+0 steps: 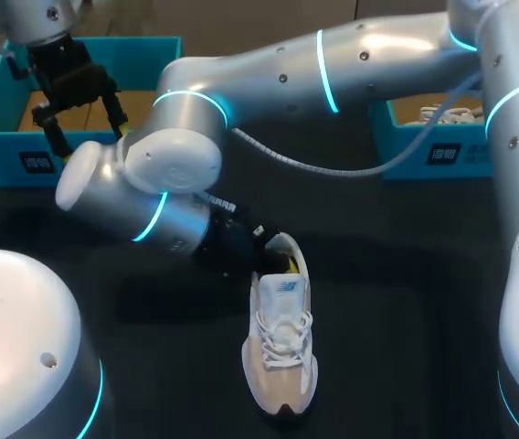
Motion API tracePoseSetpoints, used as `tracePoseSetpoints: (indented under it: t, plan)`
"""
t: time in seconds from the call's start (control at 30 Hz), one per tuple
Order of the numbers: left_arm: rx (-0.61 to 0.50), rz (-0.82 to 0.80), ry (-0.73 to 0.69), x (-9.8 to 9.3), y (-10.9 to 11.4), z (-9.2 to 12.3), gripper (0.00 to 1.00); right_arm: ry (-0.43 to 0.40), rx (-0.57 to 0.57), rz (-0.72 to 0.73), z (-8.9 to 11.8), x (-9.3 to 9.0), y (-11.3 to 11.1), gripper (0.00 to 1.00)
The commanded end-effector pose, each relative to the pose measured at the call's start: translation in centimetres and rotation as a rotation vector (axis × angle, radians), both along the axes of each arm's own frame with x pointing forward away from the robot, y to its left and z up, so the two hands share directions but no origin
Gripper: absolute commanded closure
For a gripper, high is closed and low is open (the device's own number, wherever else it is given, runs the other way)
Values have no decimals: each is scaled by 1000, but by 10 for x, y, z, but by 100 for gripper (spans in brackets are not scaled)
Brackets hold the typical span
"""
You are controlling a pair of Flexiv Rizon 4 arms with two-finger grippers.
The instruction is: Take the shoe out of the shoebox, open the shoe tongue, remove and reinsert the insole, then place the shoe into the shoebox
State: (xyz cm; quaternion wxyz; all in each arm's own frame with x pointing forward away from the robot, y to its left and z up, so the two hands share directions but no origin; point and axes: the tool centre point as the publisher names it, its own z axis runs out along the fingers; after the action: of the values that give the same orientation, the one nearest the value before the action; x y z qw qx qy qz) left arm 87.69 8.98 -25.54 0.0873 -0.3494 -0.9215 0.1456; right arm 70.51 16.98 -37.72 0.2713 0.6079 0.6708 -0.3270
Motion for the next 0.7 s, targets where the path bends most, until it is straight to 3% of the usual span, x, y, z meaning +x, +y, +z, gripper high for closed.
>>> tracePoseSetpoints:
  t: [0.03, 0.33, 0.7]
  plan:
    - [2, 0, -1, -1, 0, 0, 0, -3, 42, -3, -4, 2, -17, 100]
    - [2, 0, -1, -1, 0, 0, 0, -4, 119, -11, -18, 6, -32, 100]
    - [2, 0, -1, -1, 0, 0, 0, 33, 235, 11, -41, 10, -19, 100]
